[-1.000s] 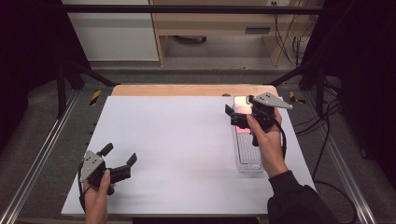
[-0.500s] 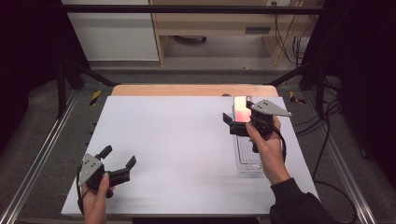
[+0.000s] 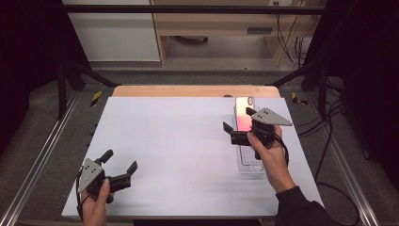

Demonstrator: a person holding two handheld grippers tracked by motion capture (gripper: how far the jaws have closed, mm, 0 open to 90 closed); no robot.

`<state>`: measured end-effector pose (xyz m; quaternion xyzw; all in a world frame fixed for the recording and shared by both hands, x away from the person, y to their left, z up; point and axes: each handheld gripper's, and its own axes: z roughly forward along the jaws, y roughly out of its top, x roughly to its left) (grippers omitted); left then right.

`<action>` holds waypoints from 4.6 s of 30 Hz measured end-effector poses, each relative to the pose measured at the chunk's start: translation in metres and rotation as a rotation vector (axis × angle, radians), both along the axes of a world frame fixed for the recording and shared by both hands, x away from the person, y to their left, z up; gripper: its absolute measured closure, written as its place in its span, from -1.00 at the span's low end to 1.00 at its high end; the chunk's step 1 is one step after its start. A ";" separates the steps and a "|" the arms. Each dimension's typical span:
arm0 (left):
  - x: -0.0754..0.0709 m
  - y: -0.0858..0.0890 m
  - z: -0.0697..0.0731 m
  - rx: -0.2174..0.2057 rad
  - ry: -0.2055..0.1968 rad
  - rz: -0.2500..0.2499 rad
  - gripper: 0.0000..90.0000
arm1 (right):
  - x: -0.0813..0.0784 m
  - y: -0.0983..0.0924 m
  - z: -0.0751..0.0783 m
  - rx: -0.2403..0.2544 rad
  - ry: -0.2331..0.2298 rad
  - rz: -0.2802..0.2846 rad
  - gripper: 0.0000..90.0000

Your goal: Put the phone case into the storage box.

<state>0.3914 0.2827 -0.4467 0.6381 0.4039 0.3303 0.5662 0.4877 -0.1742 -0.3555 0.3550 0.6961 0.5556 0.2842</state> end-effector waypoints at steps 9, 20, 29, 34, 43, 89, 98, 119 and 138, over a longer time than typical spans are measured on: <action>0.000 0.001 0.000 -0.002 0.000 0.003 -0.98 | -0.008 -0.002 -0.004 -0.014 0.003 0.008 -0.92; 0.000 0.001 0.000 0.000 -0.004 0.002 -0.98 | -0.020 -0.016 -0.012 -0.006 0.007 -0.001 -0.92; 0.000 0.003 0.000 -0.001 -0.008 0.002 -0.98 | -0.031 -0.033 -0.018 0.007 0.005 -0.016 -0.92; 0.000 0.002 0.000 0.002 -0.009 0.000 -0.98 | -0.036 -0.043 -0.021 0.021 0.000 -0.031 -0.92; 0.000 0.003 0.000 0.004 -0.011 -0.001 -0.98 | -0.045 -0.057 -0.023 0.032 -0.018 -0.057 -0.92; -0.002 0.004 0.000 0.002 -0.025 -0.006 -0.98 | -0.073 -0.111 -0.058 0.054 -0.030 -0.153 -0.93; -0.002 0.005 0.000 0.004 -0.025 -0.007 -0.98 | -0.079 -0.117 -0.066 0.063 -0.031 -0.174 -0.93; -0.002 0.003 0.000 0.010 -0.023 -0.012 -0.98 | -0.085 -0.124 -0.084 0.063 -0.048 -0.147 -0.94; -0.003 0.001 -0.001 0.016 -0.025 -0.014 -0.98 | -0.087 -0.120 -0.098 0.046 -0.057 -0.078 -0.94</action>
